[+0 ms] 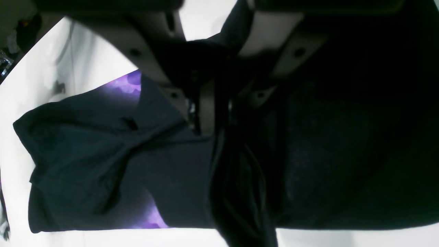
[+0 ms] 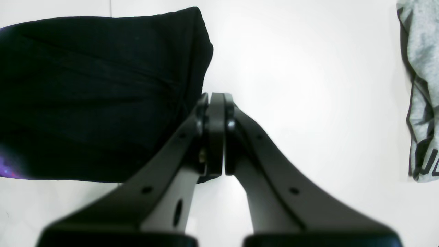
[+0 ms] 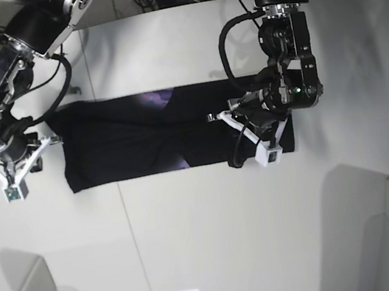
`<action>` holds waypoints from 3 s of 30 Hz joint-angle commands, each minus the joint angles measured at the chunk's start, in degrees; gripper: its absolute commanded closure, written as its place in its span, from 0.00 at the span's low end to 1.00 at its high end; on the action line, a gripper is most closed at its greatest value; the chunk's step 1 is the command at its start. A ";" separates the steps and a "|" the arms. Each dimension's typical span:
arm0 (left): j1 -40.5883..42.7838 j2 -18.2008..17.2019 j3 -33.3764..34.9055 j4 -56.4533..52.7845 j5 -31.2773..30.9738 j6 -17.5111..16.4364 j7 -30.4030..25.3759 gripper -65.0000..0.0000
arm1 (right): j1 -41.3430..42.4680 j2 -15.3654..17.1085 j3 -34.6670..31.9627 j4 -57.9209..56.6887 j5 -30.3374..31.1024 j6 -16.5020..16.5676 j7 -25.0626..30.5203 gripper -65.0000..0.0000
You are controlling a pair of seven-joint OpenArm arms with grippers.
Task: Fold the T-shirt properly
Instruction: 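Lay the held end onto the strip's middle with the left gripper, then release the strip and move both grippers to its two short ends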
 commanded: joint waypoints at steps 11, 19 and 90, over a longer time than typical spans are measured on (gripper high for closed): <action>-1.01 0.21 0.15 0.85 -1.00 -0.14 -0.83 1.00 | 1.09 0.34 0.03 0.73 0.84 0.08 1.21 1.00; -1.63 0.30 -0.12 0.76 -1.09 -0.14 -0.92 1.00 | 1.01 0.34 0.03 0.73 0.84 0.08 1.13 1.00; 14.37 -15.53 -31.15 -0.91 -0.56 -8.40 -11.91 1.00 | 9.18 9.04 0.03 -35.84 20.18 0.08 -7.14 0.23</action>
